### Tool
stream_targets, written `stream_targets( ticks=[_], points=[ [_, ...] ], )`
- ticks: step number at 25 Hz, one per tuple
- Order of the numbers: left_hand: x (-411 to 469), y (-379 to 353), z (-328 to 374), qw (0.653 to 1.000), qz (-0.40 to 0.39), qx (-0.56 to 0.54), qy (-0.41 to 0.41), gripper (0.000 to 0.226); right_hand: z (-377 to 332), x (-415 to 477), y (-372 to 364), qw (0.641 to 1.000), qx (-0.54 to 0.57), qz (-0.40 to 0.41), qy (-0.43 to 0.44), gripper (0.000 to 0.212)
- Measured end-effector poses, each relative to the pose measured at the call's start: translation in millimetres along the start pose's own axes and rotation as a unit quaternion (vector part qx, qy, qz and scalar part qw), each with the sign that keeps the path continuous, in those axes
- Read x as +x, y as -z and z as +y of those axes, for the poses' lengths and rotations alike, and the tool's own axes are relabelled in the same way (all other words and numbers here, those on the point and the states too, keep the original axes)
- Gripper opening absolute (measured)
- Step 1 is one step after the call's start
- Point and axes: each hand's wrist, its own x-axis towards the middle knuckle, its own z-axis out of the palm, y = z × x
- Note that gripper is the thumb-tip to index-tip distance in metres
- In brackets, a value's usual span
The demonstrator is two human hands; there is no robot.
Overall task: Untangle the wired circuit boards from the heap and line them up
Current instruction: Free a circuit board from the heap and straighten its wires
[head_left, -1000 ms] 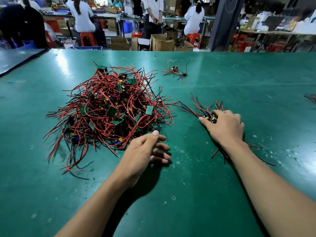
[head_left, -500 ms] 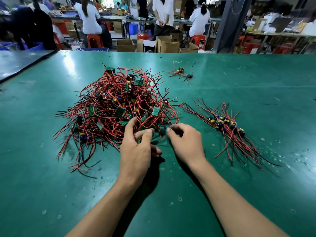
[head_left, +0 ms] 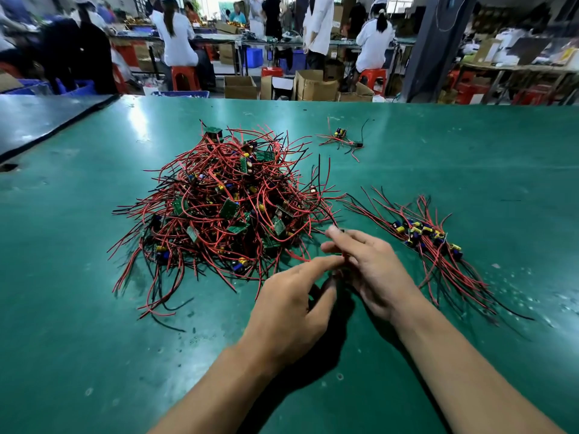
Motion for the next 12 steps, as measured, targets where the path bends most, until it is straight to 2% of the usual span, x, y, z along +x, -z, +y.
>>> stream_targets(
  ticks=[2, 5, 8, 10, 12],
  points=[
    [-0.5, -0.5, -0.1, 1.000, 0.001, -0.005, -0.027, 0.029, -1.1, 0.6, 2.0, 1.000, 0.018, 0.025, 0.004, 0.018],
    [-0.5, 0.4, -0.5, 0.999, 0.043, -0.022, -0.023, 0.016, -12.0, 0.5, 10.3, 0.991, 0.133, 0.009, -0.008, 0.019],
    [3.5, 1.9, -1.4, 0.989, 0.074, -0.071, 0.107, 0.008, -21.6, -4.3, 17.8, 0.963, 0.251, -0.087, -0.035, 0.024],
    [6.8, 1.9, -3.6, 0.964, 0.073, -0.165, 0.195, 0.011, -19.5, -8.8, 14.1, 0.966, 0.214, -0.141, -0.020, 0.022],
    [8.9, 2.3, -2.9, 0.929, 0.067, -0.268, 0.245, 0.018, -13.0, -11.9, 3.9, 0.976, 0.150, -0.160, 0.011, 0.013]
  ],
)
